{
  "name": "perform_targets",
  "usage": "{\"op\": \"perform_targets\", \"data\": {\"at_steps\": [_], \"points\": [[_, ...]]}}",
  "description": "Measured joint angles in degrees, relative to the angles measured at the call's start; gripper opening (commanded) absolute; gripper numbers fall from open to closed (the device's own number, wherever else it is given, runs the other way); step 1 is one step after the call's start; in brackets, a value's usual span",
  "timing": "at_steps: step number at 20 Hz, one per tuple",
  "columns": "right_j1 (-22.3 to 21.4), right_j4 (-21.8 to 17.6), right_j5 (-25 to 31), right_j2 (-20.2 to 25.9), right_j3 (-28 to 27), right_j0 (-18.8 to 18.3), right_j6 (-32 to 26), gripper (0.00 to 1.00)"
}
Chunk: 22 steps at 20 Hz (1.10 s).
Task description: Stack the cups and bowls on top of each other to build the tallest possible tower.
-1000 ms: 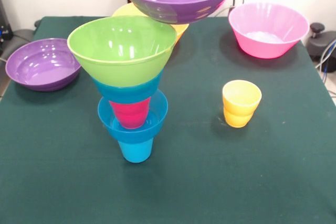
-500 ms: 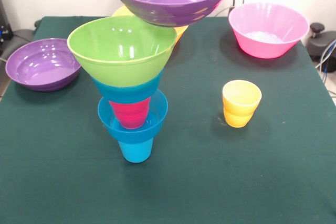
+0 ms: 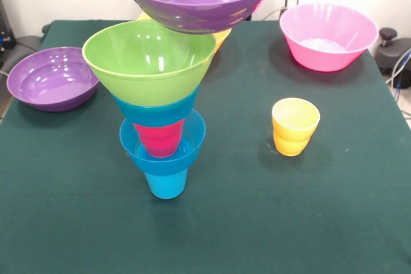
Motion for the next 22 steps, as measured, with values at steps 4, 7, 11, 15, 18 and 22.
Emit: {"op": "perform_targets", "data": {"at_steps": [4, 7, 11, 15, 18, 22], "points": [[0.00, -0.12, 1.76, 0.00, -0.52, -0.05, 0.00, 0.00], [0.31, -0.25, 2.43, 0.00, -1.13, -0.05, 0.00, 0.00], [1.25, -0.42, 2.43, -0.01, -1.62, -0.12, 0.00, 0.00], [2.34, -0.49, 2.43, -0.01, -1.79, -0.22, 0.00, 0.00], [2.93, -0.70, 2.43, -0.02, -1.87, -0.26, 0.00, 0.00], [3.67, -0.82, 2.42, -0.01, -2.12, -0.31, 0.00, 0.00]]}}
